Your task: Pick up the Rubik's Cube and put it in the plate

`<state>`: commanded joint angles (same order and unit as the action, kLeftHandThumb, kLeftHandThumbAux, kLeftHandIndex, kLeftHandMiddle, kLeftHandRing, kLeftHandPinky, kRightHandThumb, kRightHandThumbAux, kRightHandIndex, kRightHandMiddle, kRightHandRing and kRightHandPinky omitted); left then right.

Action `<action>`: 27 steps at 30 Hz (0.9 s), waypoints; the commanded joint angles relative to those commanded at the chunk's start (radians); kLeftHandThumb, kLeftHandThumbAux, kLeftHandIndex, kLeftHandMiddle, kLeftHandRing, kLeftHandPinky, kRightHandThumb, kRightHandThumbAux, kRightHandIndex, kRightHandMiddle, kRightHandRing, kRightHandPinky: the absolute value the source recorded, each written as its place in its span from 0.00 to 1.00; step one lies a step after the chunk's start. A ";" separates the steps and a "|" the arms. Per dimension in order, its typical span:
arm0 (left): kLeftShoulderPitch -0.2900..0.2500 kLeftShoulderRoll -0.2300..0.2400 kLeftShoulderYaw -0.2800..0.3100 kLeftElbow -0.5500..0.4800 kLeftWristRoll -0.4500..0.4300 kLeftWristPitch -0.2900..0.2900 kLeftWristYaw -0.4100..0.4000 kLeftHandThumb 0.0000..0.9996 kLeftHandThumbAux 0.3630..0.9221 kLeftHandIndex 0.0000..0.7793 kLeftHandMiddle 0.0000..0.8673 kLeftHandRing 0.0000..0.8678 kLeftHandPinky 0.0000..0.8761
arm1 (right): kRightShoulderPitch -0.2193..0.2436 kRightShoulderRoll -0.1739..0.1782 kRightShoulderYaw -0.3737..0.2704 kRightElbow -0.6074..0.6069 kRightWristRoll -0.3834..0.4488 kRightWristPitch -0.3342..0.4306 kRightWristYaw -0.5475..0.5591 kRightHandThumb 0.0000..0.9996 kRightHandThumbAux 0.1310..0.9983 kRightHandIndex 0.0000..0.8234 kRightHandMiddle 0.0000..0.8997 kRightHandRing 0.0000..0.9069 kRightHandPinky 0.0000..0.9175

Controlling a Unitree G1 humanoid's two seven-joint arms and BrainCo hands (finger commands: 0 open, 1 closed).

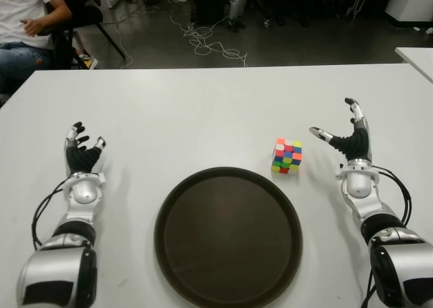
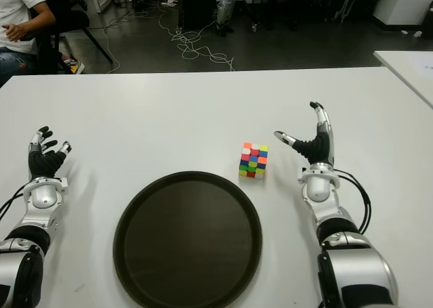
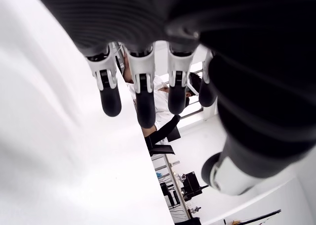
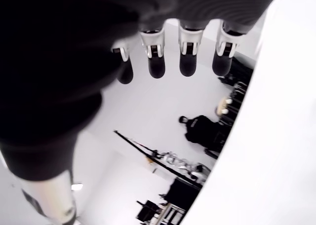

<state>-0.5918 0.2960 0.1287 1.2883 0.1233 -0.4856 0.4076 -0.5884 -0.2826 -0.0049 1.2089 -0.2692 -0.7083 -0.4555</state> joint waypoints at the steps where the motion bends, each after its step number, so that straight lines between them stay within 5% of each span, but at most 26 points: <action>1: 0.000 0.000 -0.001 0.000 0.000 0.001 0.001 0.00 0.70 0.20 0.21 0.22 0.21 | 0.001 -0.001 0.001 -0.001 -0.001 -0.001 -0.001 0.00 0.70 0.06 0.03 0.01 0.04; 9: -0.001 -0.003 -0.001 0.001 0.003 0.004 0.002 0.03 0.73 0.26 0.23 0.24 0.25 | 0.008 -0.009 0.031 -0.045 -0.022 -0.021 0.028 0.00 0.68 0.06 0.04 0.01 0.03; 27: -0.008 -0.008 -0.012 -0.002 0.016 0.030 0.016 0.01 0.70 0.20 0.21 0.21 0.18 | 0.030 0.003 0.084 -0.156 -0.017 -0.052 0.206 0.00 0.64 0.07 0.08 0.06 0.09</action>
<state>-0.6002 0.2884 0.1163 1.2863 0.1392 -0.4552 0.4237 -0.5581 -0.2794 0.0796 1.0528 -0.2863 -0.7601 -0.2493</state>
